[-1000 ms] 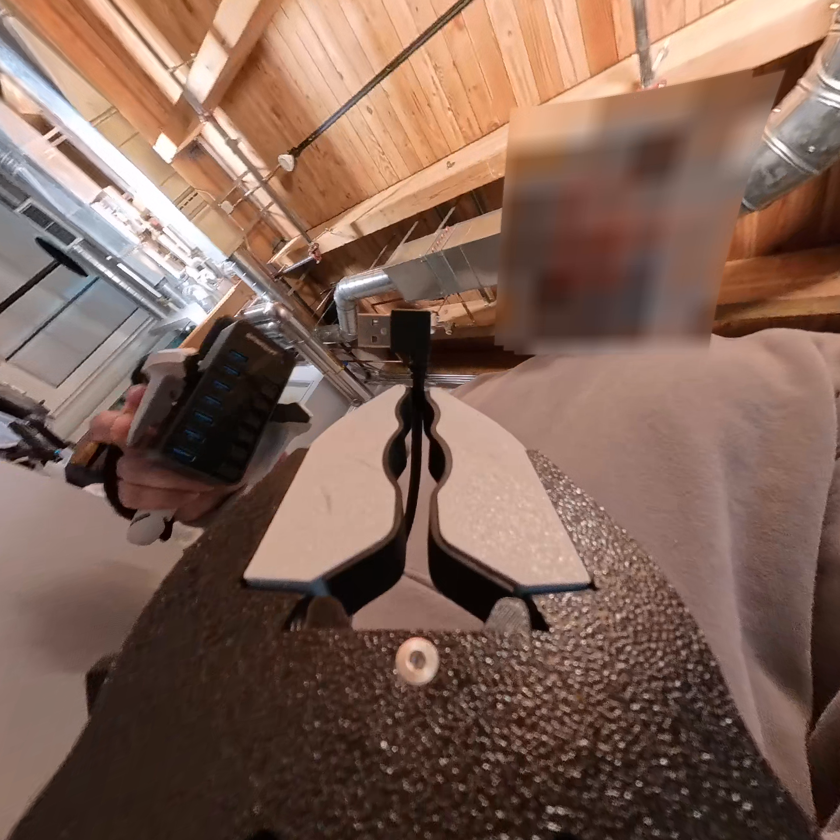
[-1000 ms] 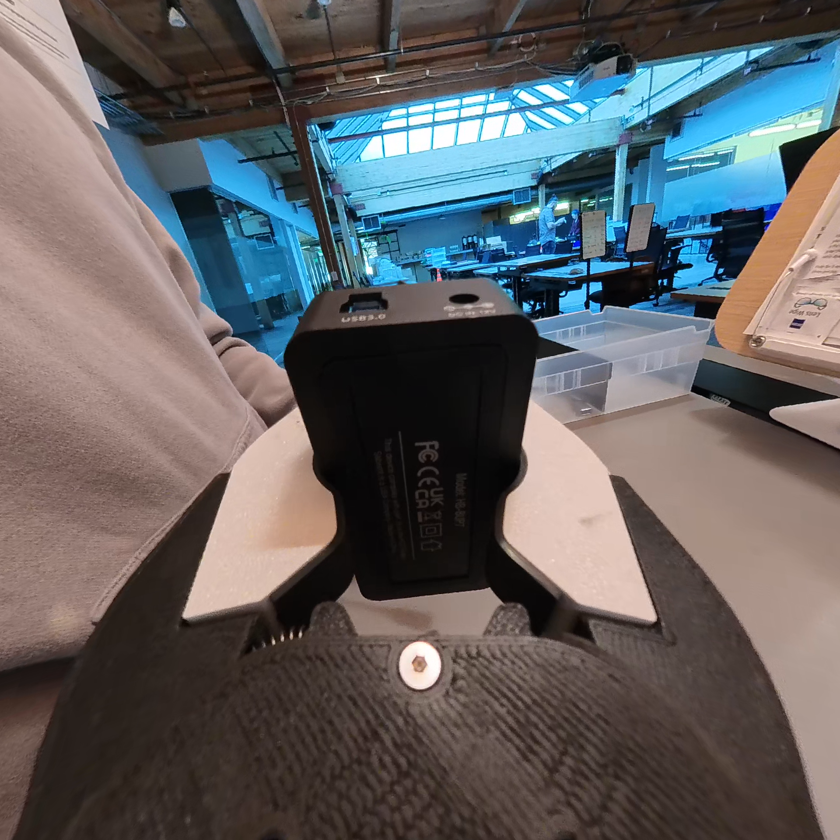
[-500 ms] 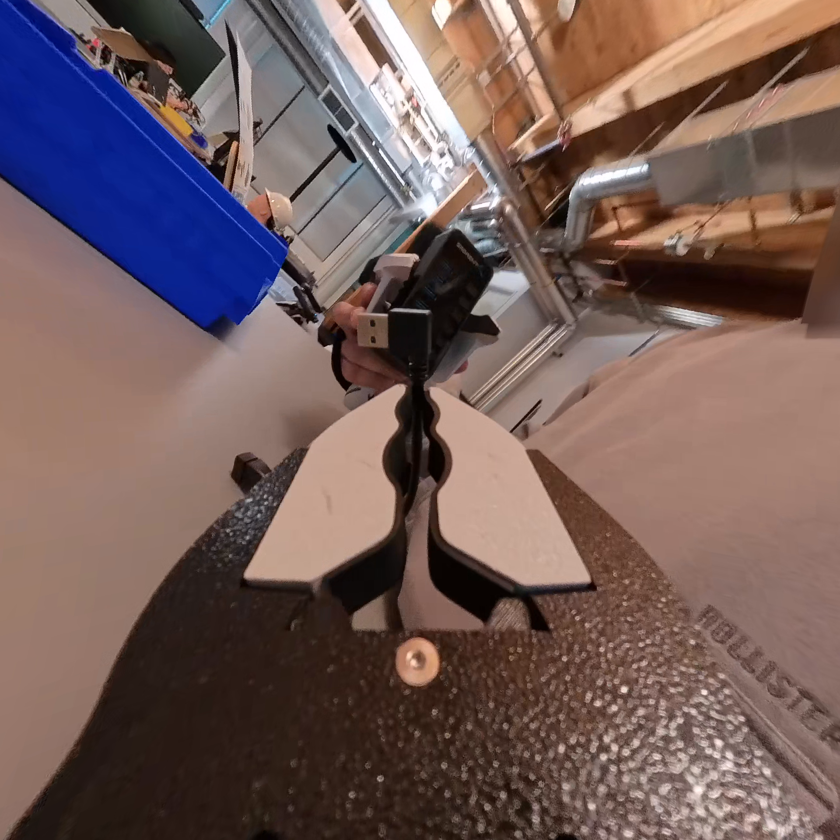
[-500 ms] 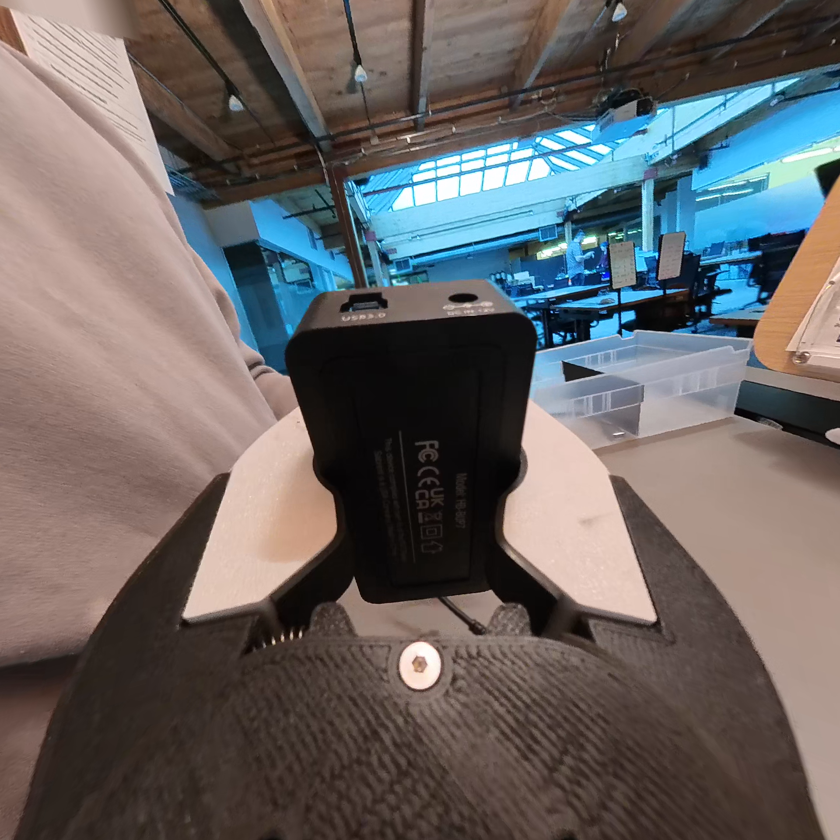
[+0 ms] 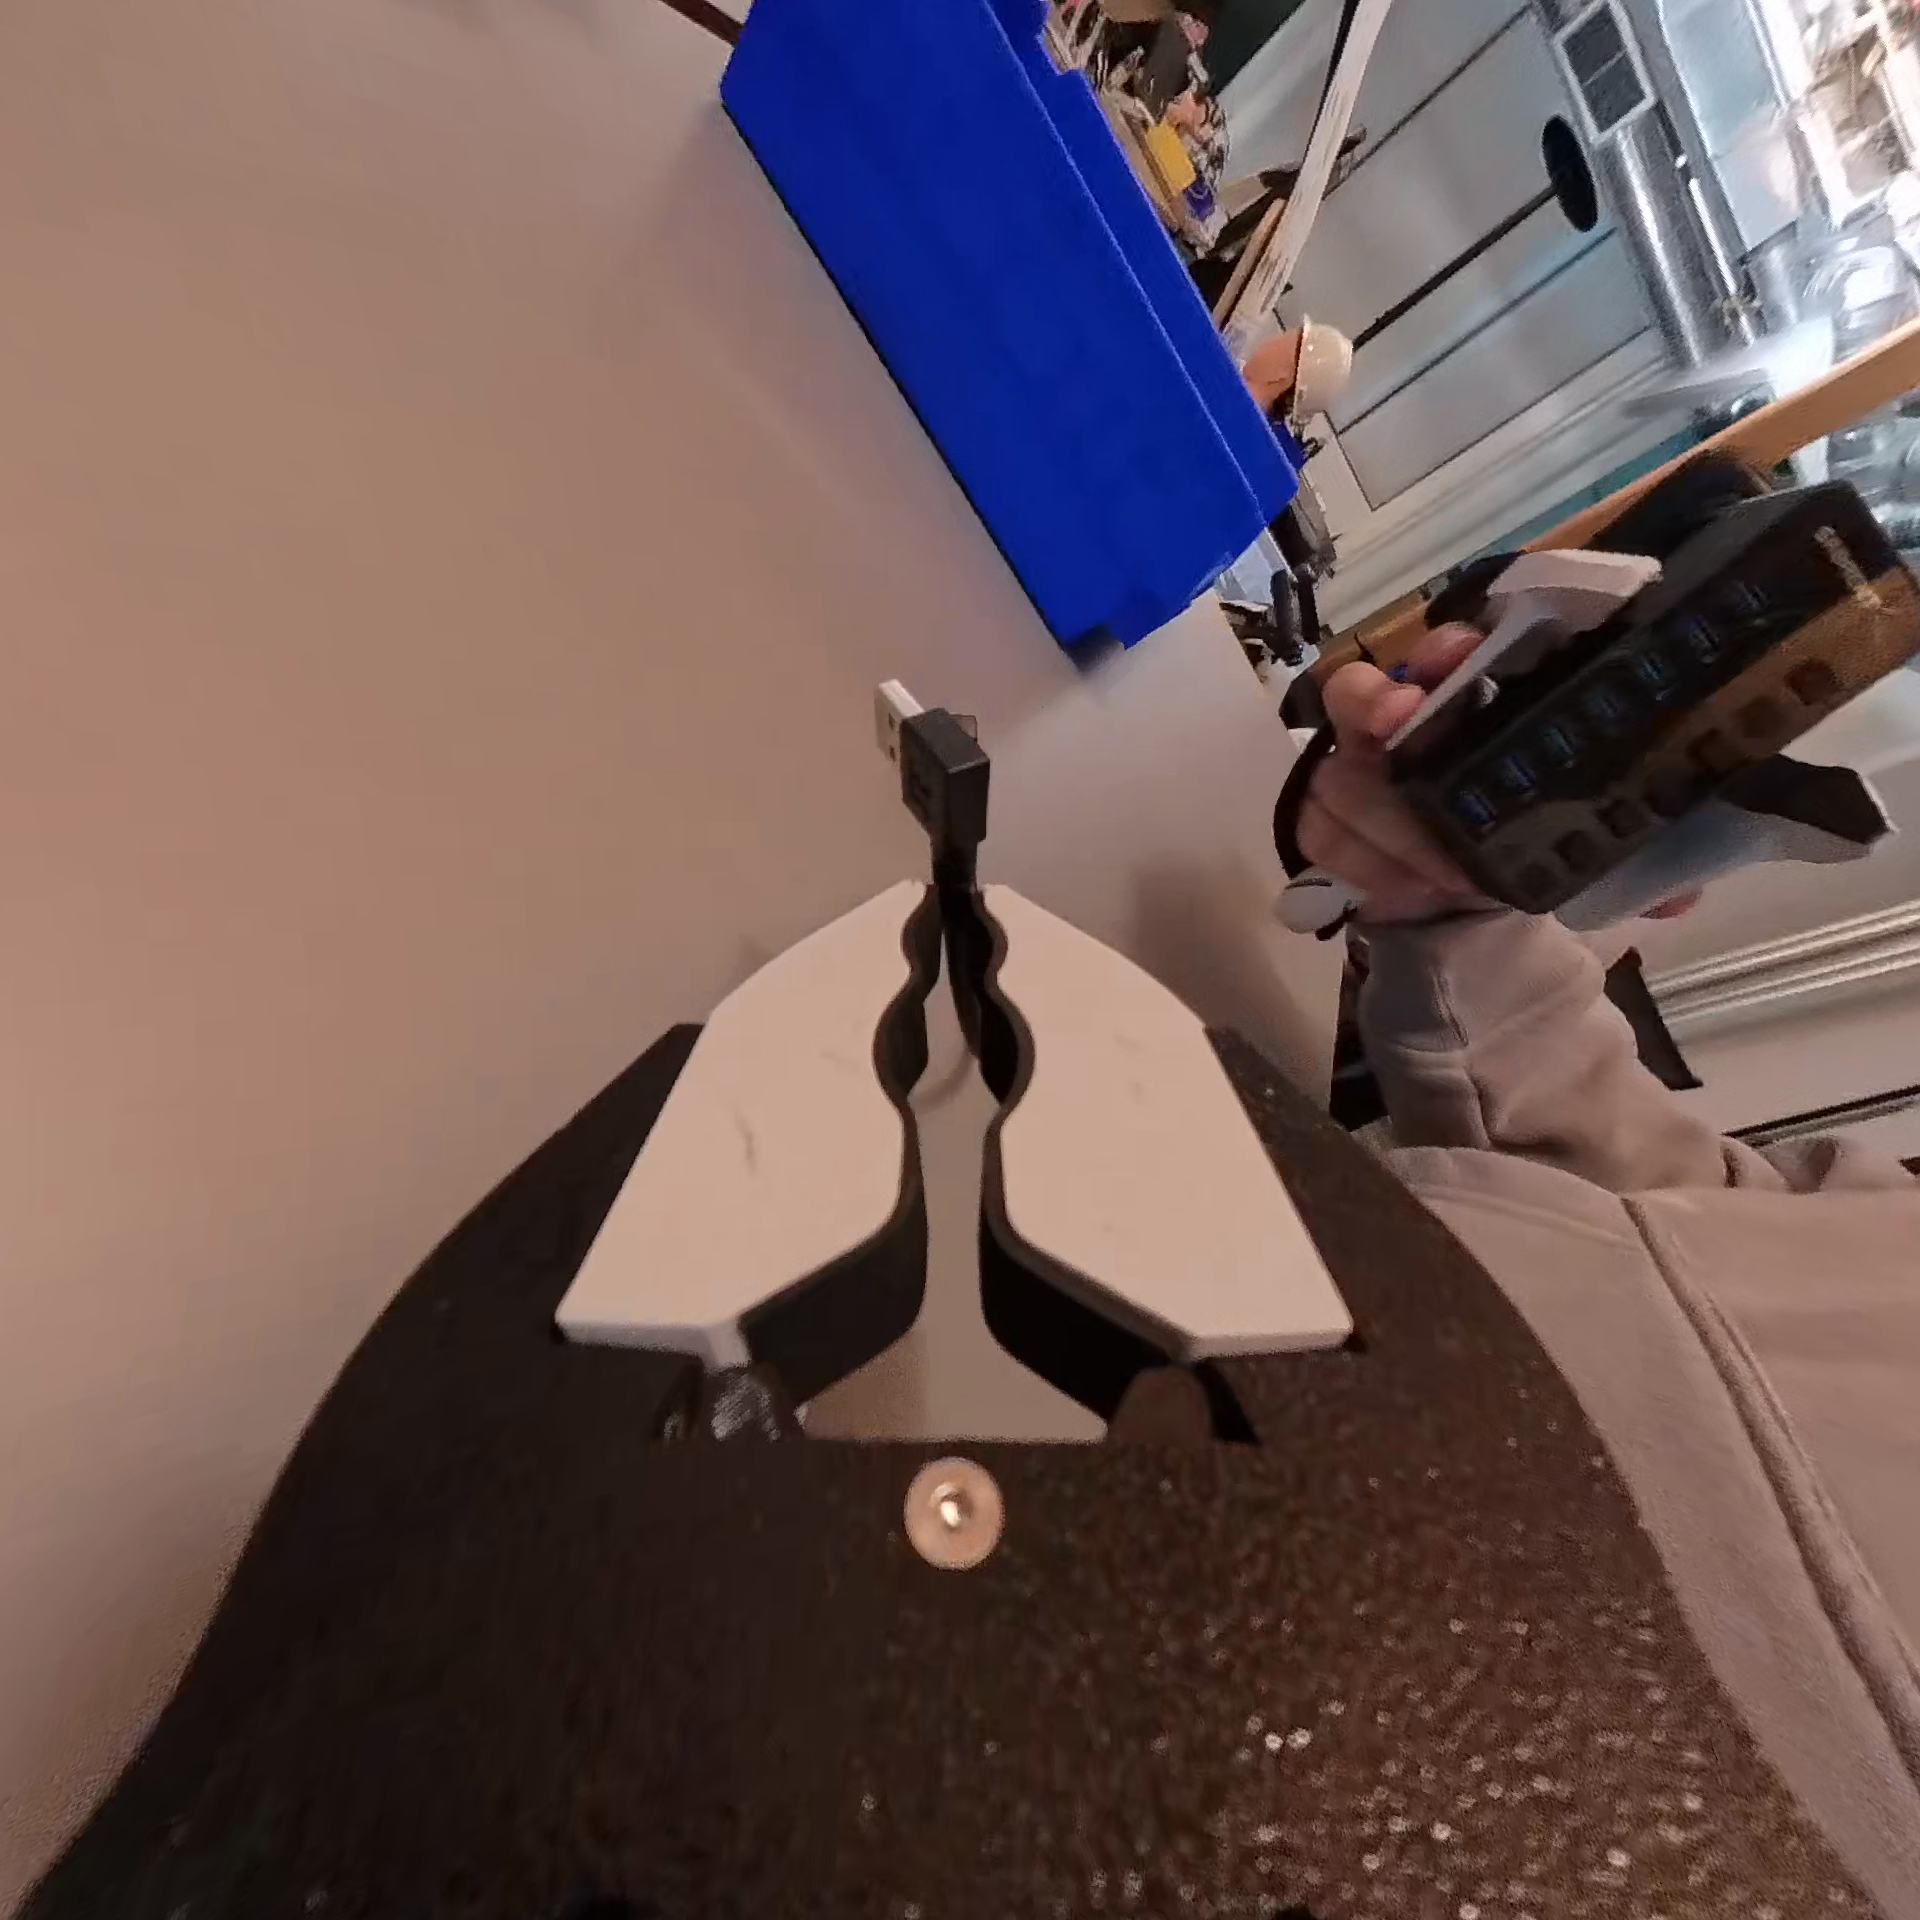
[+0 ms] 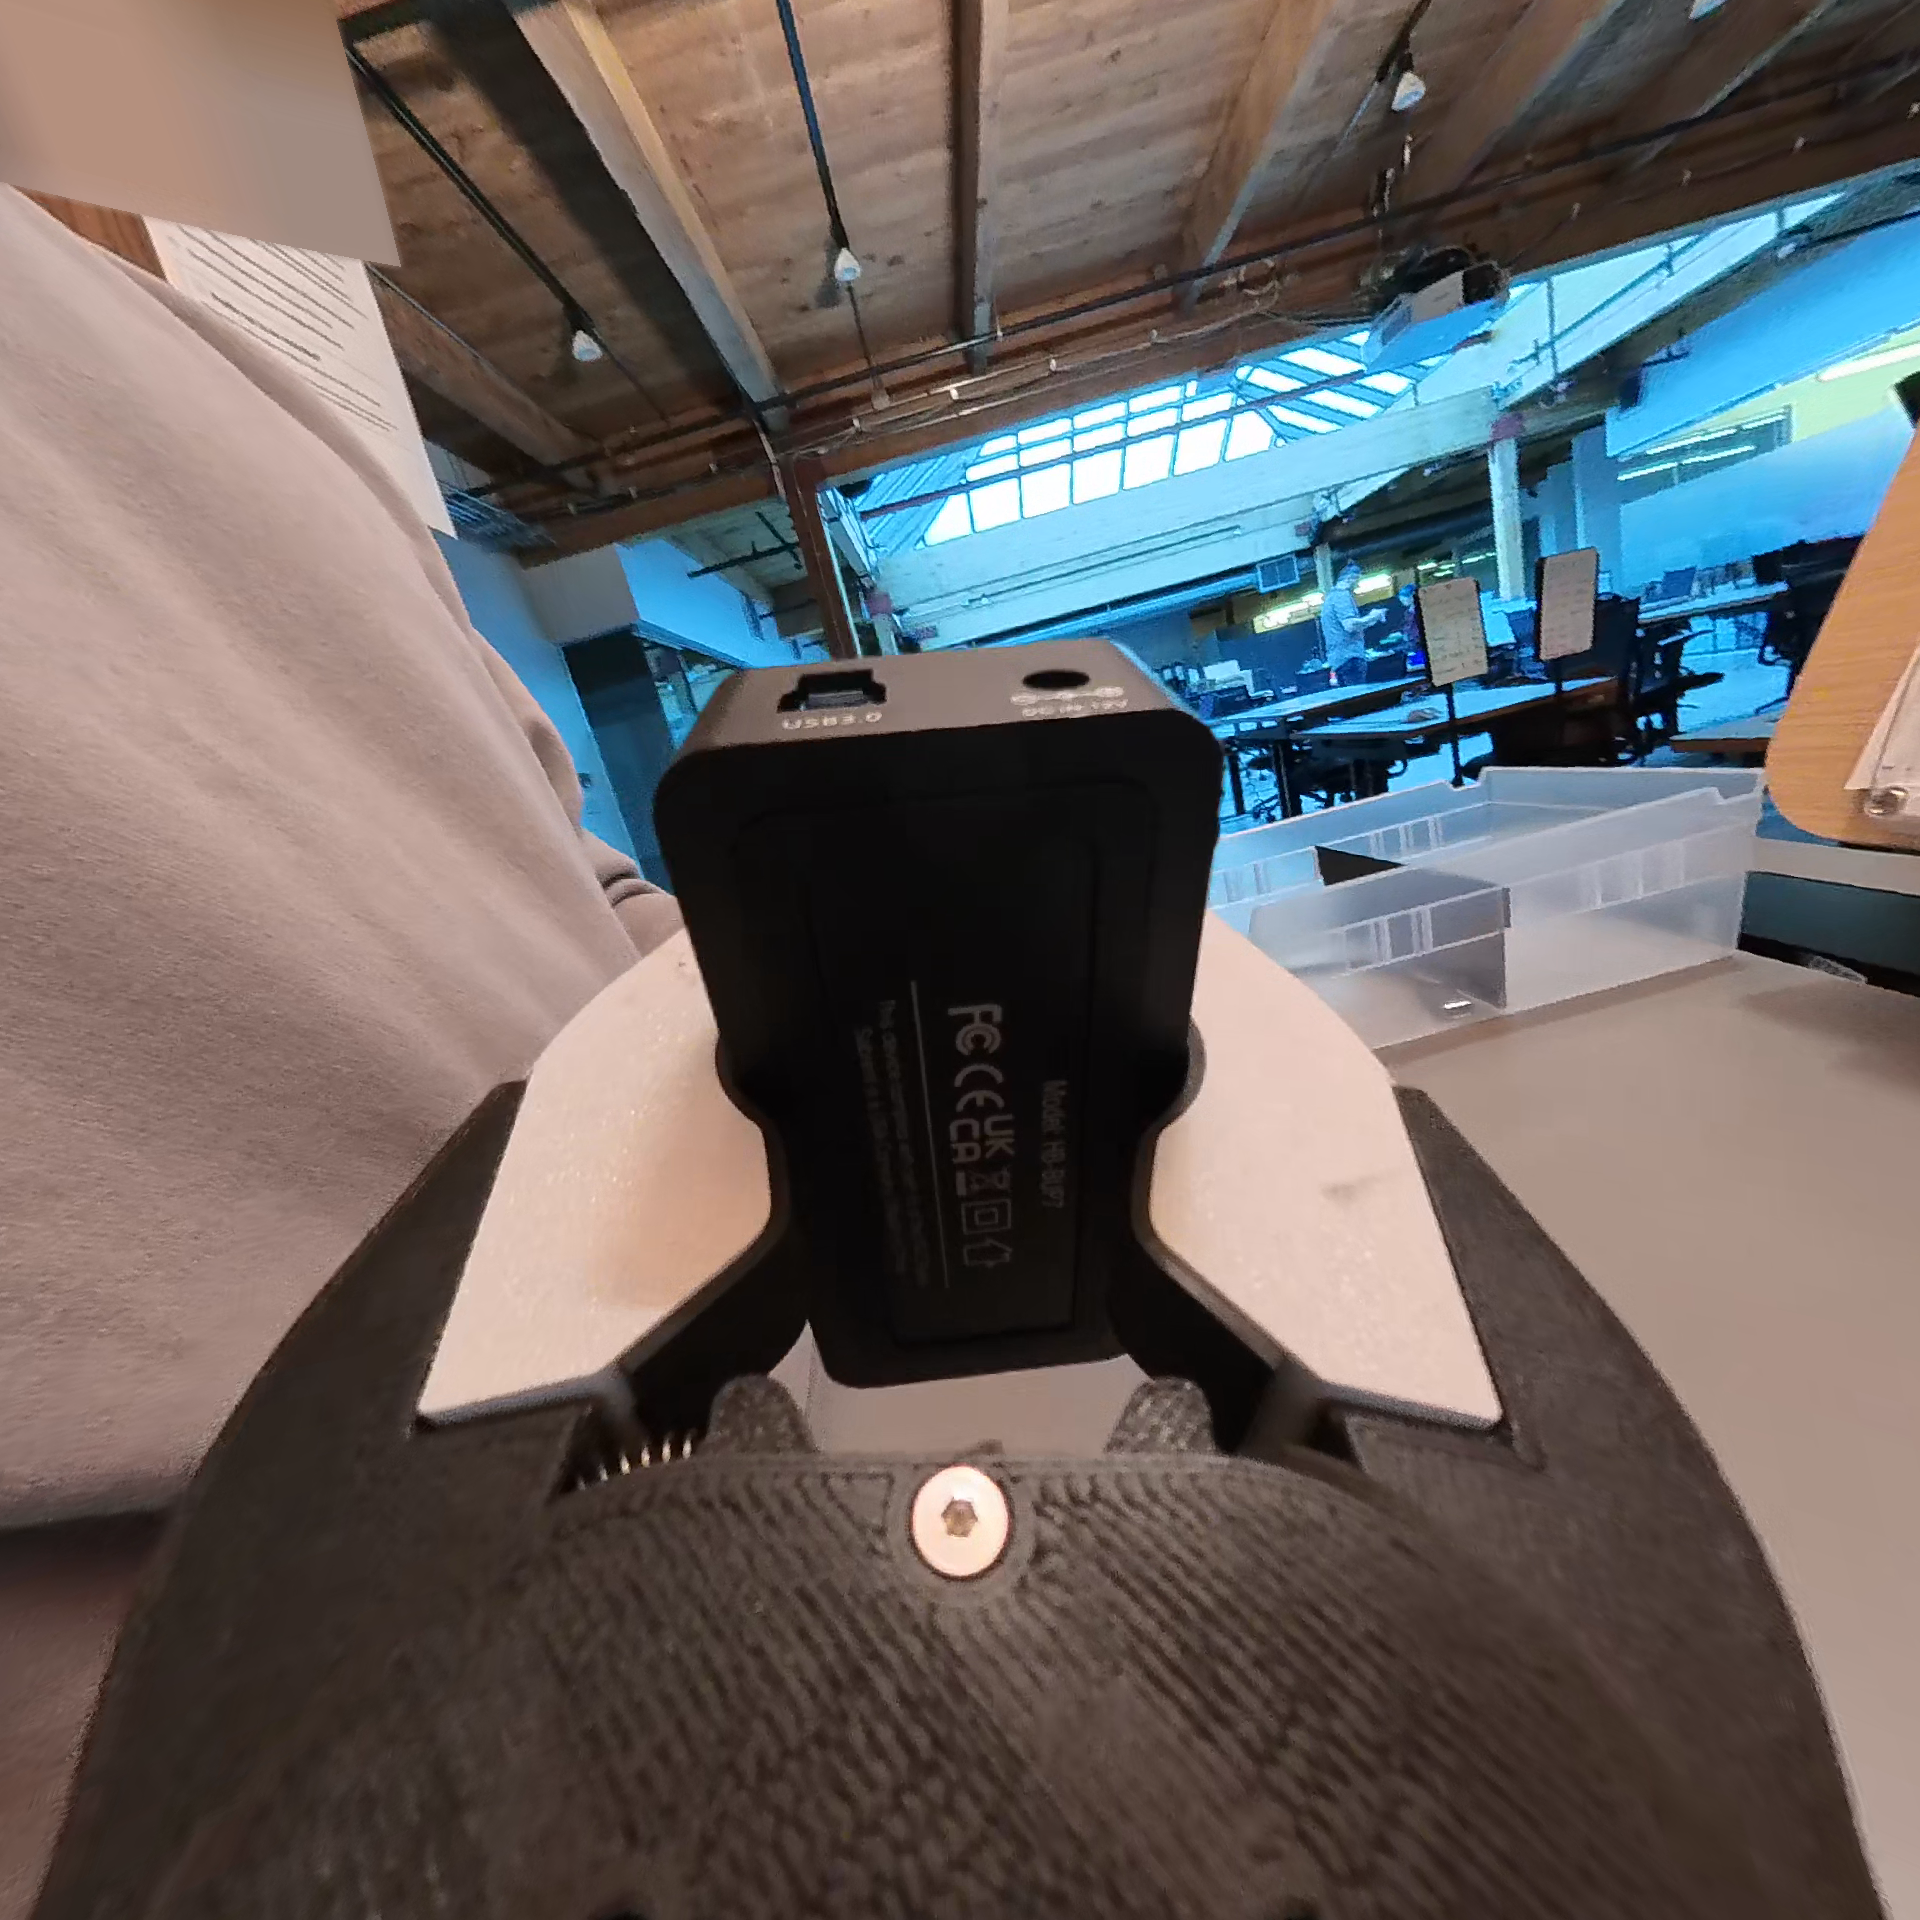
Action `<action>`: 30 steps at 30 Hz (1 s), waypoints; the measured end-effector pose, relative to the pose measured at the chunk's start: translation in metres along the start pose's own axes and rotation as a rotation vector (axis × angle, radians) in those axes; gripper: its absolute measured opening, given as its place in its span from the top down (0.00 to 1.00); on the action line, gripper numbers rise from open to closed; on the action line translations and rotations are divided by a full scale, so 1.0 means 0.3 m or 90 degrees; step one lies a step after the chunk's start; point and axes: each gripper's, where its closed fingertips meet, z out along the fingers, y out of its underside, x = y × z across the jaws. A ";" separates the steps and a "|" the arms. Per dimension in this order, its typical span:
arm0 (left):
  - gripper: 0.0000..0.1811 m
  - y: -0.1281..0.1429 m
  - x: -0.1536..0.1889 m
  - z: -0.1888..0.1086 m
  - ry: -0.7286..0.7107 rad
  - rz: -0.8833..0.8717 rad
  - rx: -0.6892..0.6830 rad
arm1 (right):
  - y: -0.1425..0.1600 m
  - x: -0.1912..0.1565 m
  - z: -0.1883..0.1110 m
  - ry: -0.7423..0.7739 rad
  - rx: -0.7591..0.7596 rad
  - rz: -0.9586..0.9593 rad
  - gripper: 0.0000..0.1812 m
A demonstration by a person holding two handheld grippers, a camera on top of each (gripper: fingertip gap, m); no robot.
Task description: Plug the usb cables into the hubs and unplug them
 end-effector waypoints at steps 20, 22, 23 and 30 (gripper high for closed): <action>0.98 -0.134 0.020 -0.033 -0.245 0.588 0.005 | 0.000 0.005 0.000 -0.002 0.001 0.017 0.59; 0.98 -0.144 0.033 -0.034 -0.310 0.819 -0.047 | 0.001 0.008 -0.001 0.000 0.002 0.017 0.59; 0.98 -0.130 0.033 -0.026 -0.322 0.909 -0.078 | 0.001 0.009 -0.001 0.001 0.004 0.017 0.59; 0.97 0.117 -0.053 0.036 -0.217 1.130 -0.290 | 0.033 0.007 -0.010 0.014 -0.026 0.015 0.59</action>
